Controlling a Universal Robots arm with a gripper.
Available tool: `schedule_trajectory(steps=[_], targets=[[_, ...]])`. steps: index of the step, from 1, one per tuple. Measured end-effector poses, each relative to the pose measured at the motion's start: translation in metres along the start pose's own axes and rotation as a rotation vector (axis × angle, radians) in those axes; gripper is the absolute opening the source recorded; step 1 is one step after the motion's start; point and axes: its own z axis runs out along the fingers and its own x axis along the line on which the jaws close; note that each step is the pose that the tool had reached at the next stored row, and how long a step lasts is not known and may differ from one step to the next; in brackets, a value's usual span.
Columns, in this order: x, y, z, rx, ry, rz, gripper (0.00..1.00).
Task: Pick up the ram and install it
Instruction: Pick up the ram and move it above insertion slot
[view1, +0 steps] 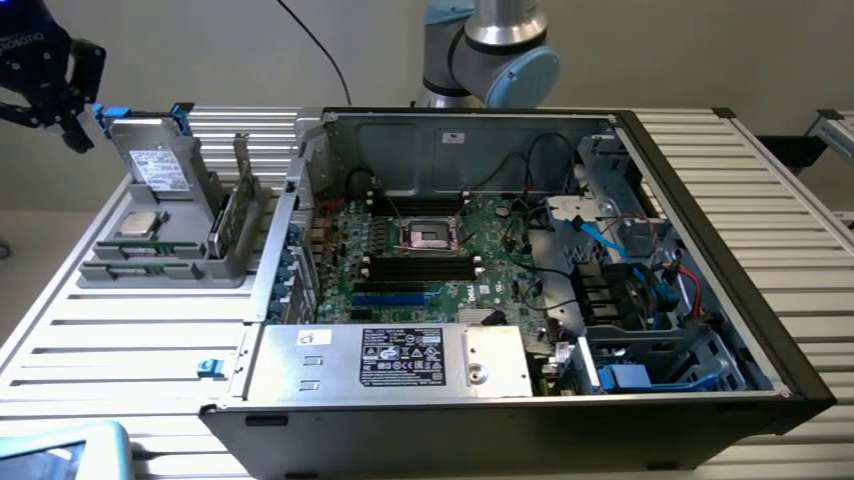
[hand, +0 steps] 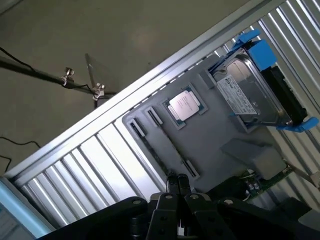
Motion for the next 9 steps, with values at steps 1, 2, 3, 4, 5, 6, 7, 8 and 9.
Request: schedule_trajectory(steps=[1, 2, 3, 4, 5, 6, 7, 8, 9], targets=[[0.0000, 0.0000, 0.0000, -0.0002, 0.0008, -0.018, 0.11], [0.0000, 0.0000, 0.0000, -0.0004, 0.0015, -0.036, 0.11], [0.0000, 0.0000, 0.0000, -0.0005, 0.0023, -0.054, 0.11], [0.0000, 0.0000, 0.0000, -0.0008, 0.0030, -0.072, 0.11], [0.0000, 0.0000, 0.0001, -0.0009, 0.0038, -0.090, 0.11], [0.0000, 0.0000, 0.0001, -0.0010, 0.0048, -0.108, 0.11], [0.0000, 0.0000, 0.0002, -0.0011, 0.0057, -0.126, 0.11], [0.0000, 0.0000, 0.0002, -0.0011, 0.0069, -0.145, 0.11], [0.0000, 0.0000, 0.0003, -0.0011, 0.0081, -0.163, 0.11]])
